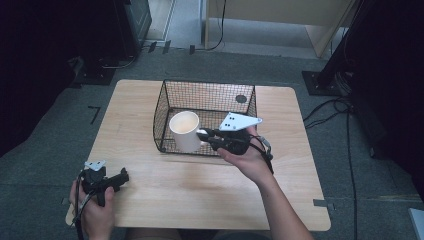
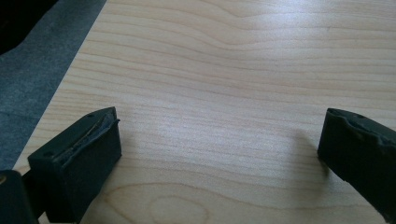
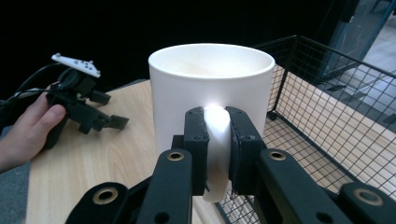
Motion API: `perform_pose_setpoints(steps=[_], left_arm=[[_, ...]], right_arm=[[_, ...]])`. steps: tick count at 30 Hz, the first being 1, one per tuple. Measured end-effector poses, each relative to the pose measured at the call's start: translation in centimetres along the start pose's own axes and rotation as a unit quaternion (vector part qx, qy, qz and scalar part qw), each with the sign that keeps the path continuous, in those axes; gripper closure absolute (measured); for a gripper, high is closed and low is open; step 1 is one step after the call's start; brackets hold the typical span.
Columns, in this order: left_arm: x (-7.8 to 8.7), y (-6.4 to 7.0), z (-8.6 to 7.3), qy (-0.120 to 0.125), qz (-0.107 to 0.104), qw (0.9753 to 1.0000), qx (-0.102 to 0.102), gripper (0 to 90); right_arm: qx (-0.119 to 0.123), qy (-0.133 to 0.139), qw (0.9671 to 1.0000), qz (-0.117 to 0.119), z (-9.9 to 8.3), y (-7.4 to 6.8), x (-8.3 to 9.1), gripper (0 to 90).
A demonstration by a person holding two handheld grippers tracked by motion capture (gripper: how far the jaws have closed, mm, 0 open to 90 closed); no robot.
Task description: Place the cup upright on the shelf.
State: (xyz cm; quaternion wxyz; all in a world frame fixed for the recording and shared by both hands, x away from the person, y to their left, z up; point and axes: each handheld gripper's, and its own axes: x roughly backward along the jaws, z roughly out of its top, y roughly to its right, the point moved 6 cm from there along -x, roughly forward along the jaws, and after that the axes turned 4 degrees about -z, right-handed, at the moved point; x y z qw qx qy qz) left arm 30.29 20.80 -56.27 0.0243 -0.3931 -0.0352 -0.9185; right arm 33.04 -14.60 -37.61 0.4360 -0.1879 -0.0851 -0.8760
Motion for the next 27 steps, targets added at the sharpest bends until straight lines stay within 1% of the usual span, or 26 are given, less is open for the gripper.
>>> perform_pose_setpoints(steps=[5,10,19,25,27], left_arm=[[0.0,0.0,0.0,-0.001,0.0,1.0,0.0,0.0],[0.0,0.0,0.0,0.0,0.0,1.0,0.0,0.0],[0.0,0.0,0.0,0.0,-0.001,1.0,-0.002,0.0],[-0.1,0.1,0.0,0.001,-0.001,1.0,-0.002,0.0],[-0.1,0.1,0.0,0.001,-0.001,1.0,-0.002,0.0]], right_arm=[[-0.006,0.003,1.0,-0.005,0.5,0.9,-0.4,80.6],[-0.011,0.005,0.9998,-0.016,0.9,2.1,-1.0,80.6],[-0.019,0.003,0.9994,-0.027,1.2,4.0,-1.9,80.6],[-0.026,0.006,0.999,-0.036,1.3,5.5,-3.0,80.6],[-0.024,0.003,0.9989,-0.04,1.3,6.0,-3.4,80.6]])
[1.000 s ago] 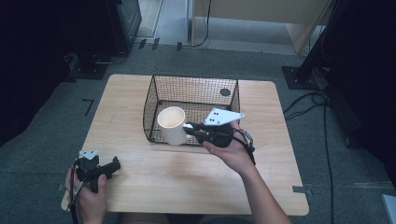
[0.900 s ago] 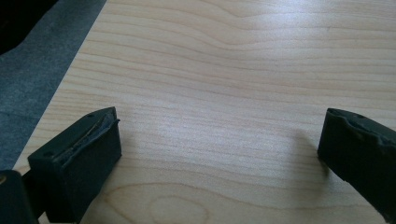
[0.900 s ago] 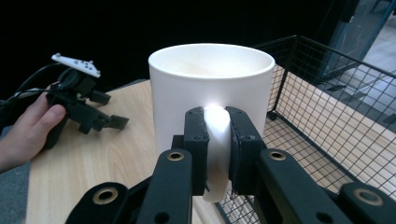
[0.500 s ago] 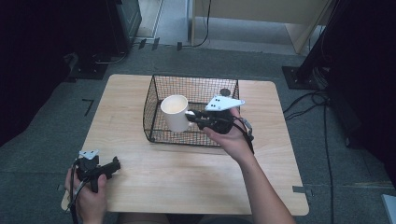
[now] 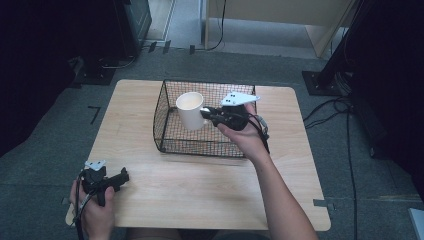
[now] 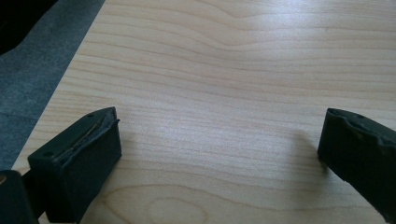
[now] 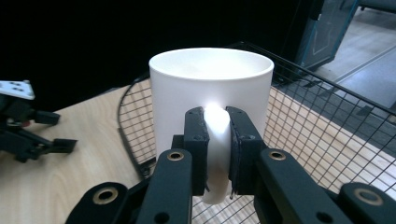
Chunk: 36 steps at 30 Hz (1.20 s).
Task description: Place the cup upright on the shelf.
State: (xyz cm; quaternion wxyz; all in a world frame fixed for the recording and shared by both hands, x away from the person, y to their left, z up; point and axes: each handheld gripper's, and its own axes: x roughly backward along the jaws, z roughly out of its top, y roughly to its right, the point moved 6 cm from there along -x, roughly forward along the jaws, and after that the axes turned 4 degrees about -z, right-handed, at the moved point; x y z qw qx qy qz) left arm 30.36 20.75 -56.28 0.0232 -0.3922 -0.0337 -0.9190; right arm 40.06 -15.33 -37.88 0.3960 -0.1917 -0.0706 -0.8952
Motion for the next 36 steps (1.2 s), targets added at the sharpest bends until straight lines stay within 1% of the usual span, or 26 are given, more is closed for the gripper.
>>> perform_pose_setpoints(steps=[4,8,14,17,22,27,30,31,34,36], left_arm=[[0.0,0.0,0.0,-0.001,0.0,1.0,-0.001,0.0],[0.0,0.0,0.0,-0.001,0.0,1.0,-0.001,0.0],[0.0,0.0,0.0,-0.001,0.0,1.0,-0.001,0.0],[0.0,0.0,0.0,-0.001,-0.001,1.0,-0.001,0.0],[0.0,0.0,0.0,-0.001,0.0,1.0,-0.001,0.0],[0.0,0.0,0.0,-0.002,-0.001,1.0,-0.001,0.0],[0.0,0.0,0.0,-0.002,-0.001,1.0,-0.001,0.0],[0.0,0.0,0.0,-0.002,-0.001,1.0,-0.001,0.0],[0.0,0.0,0.0,-0.002,-0.001,1.0,-0.001,0.0],[0.0,0.0,0.0,-0.001,-0.001,1.0,-0.001,0.0]], right_arm=[[0.002,-0.005,1.0,-0.004,-0.1,0.9,-1.0,80.6],[0.006,-0.011,0.9998,-0.016,-0.2,1.5,-1.9,80.6],[0.01,-0.018,0.9997,-0.012,-0.6,1.8,-3.5,80.6],[0.006,-0.021,0.9997,-0.007,-0.9,2.0,-4.3,80.5],[0.006,-0.025,0.9995,-0.018,-1.6,2.6,-5.7,80.5],[-0.001,-0.025,0.9996,-0.012,-2.4,3.3,-6.6,80.5],[0.001,-0.031,0.9994,-0.013,-2.8,3.5,-7.1,80.5],[0.005,-0.032,0.9994,-0.011,-3.0,3.5,-7.3,80.5],[0.002,-0.037,0.9993,-0.004,-3.3,3.5,-7.6,80.4],[0.005,-0.038,0.9993,0.0,-3.5,3.4,-7.8,80.4]])
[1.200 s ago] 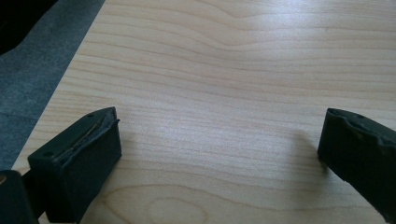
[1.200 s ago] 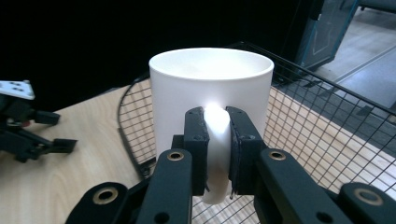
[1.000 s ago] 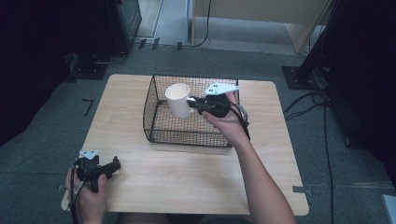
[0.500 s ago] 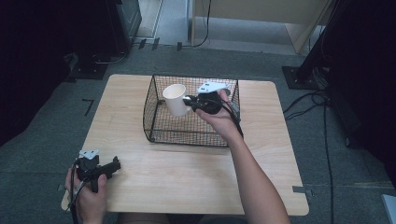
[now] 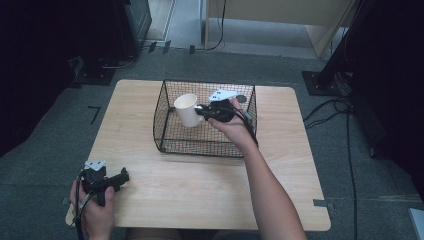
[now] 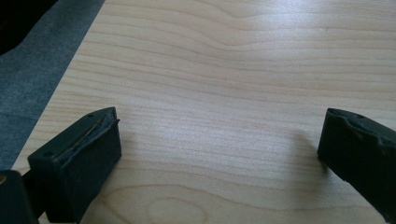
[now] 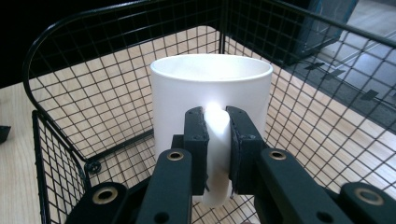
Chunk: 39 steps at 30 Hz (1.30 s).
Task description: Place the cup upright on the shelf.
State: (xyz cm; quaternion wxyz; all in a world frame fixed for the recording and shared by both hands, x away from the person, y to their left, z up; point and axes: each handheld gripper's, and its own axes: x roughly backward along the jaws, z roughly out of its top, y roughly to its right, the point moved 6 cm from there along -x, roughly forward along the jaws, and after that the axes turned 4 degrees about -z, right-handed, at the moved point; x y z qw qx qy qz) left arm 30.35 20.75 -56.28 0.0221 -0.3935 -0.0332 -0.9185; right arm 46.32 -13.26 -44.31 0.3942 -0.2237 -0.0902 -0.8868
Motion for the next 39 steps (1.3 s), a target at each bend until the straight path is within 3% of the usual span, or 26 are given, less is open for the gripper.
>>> perform_pose_setpoints(steps=[14,22,28,32,39], left_arm=[[0.0,0.0,0.0,0.0,0.0,1.0,-0.001,0.0],[0.0,0.0,0.0,0.0,-0.001,1.0,-0.001,0.0],[0.0,0.0,0.0,0.0,-0.001,1.0,-0.001,0.0],[0.0,0.0,0.0,0.0,0.0,1.0,-0.001,0.0],[0.0,0.0,0.0,0.0,-0.001,1.0,-0.002,0.0]], right_arm=[[0.017,-0.042,0.999,-0.003,-1.9,-0.2,-1.9,80.2],[0.003,-0.061,0.9981,-0.005,-2.4,0.3,-1.5,79.1],[0.019,-0.082,0.9964,-0.012,-2.8,0.4,-1.1,74.9],[0.017,-0.094,0.9953,-0.02,-3.3,0.7,-1.0,71.8],[0.02,-0.092,0.9954,-0.018,-3.7,0.7,-1.0,66.3]])
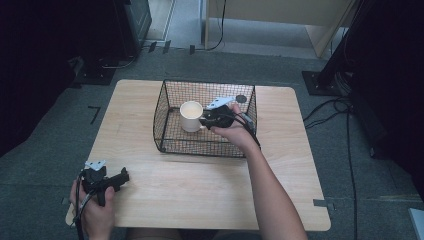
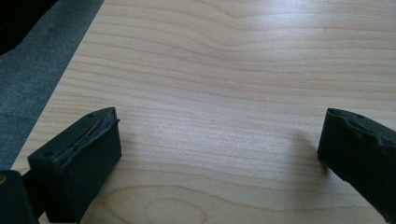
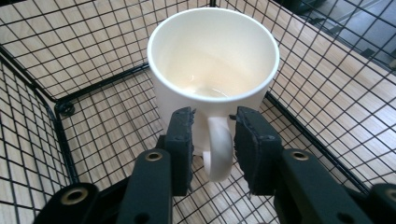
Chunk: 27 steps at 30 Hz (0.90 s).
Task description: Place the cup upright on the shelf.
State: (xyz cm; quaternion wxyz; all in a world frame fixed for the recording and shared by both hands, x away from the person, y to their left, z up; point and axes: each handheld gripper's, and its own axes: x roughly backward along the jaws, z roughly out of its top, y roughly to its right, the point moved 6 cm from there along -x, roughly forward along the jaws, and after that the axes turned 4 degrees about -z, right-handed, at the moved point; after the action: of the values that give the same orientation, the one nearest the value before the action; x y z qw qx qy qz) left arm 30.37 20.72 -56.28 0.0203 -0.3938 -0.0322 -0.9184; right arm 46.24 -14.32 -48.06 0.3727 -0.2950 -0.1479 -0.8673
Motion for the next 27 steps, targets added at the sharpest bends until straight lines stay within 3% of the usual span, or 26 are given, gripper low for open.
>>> perform_pose_setpoints(steps=[7,11,14,16,18,20,23,27], left_arm=[[0.0,0.0,0.0,0.0,0.0,1.0,0.0,0.0],[0.0,0.0,0.0,0.0,0.0,1.0,0.0,0.0],[0.0,0.0,0.0,0.0,0.0,1.0,0.0,0.0],[0.0,0.0,0.0,0.0,0.0,1.0,0.0,0.0],[0.0,0.0,0.0,0.0,0.0,1.0,0.0,0.0],[0.0,0.0,0.0,0.0,0.0,1.0,0.0,0.0],[0.0,0.0,0.0,0.0,0.0,1.0,0.0,0.0],[0.0,0.0,0.0,0.0,0.0,1.0,0.0,0.0]], right_arm=[[-0.007,0.023,0.9997,0.008,0.7,-0.2,0.6,59.5],[-0.016,0.037,0.9991,0.013,1.3,-0.4,1.1,47.6],[-0.023,0.051,0.9984,-0.011,2.1,-0.4,1.7,35.9],[-0.027,0.064,0.9975,-0.012,2.7,-0.5,2.2,32.0],[-0.013,0.075,0.9969,-0.019,3.4,-0.7,2.8,29.0],[-0.002,0.079,0.9964,-0.03,3.9,-0.8,3.4,23.8],[-0.016,0.081,0.9956,-0.043,4.4,-0.8,4.1,18.6],[-0.015,0.077,0.9954,-0.055,4.4,-0.8,5.0,14.0]])
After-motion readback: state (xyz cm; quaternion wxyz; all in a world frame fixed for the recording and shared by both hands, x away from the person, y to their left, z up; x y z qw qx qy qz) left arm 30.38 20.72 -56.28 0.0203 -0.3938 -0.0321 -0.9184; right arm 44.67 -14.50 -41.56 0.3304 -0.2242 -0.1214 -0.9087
